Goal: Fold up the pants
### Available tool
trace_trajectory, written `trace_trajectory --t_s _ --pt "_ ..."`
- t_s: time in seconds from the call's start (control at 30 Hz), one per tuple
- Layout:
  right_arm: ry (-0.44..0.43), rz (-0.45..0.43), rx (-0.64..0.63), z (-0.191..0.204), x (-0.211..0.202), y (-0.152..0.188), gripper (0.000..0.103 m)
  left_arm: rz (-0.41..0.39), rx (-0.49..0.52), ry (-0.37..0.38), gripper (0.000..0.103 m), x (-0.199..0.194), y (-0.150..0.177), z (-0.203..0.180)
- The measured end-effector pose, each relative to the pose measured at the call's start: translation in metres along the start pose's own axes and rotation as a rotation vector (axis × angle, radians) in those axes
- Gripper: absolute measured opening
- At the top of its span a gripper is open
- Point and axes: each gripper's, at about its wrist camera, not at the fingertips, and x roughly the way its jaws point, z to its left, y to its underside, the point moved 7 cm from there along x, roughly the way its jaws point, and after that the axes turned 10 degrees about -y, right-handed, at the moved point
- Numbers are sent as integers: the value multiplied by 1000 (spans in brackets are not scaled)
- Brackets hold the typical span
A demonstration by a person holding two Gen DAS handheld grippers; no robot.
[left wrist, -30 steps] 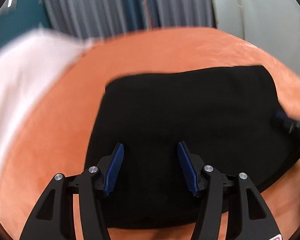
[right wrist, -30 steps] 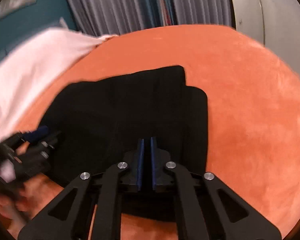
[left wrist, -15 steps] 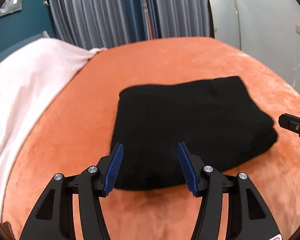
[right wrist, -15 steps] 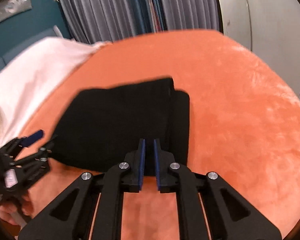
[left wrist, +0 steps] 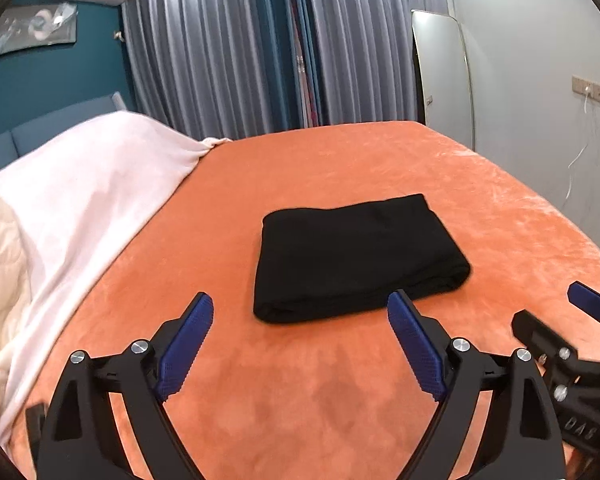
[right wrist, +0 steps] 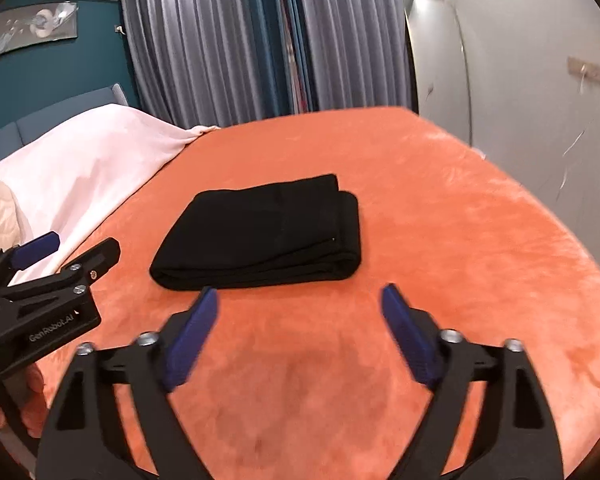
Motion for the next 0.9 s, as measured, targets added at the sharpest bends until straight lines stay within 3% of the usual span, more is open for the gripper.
trace_trajectory --t_s 0.2,0.43,0.9 --pt "-26 -35 58 11 -54 16 98 53 -54 28 87 -39 24 12" --pt "-42 -16 108 14 -92 44 98 71 -71 24 87 -73 50 23" --pt "-21 9 27 39 -112 62 98 150 -94 58 87 -75 82 34"
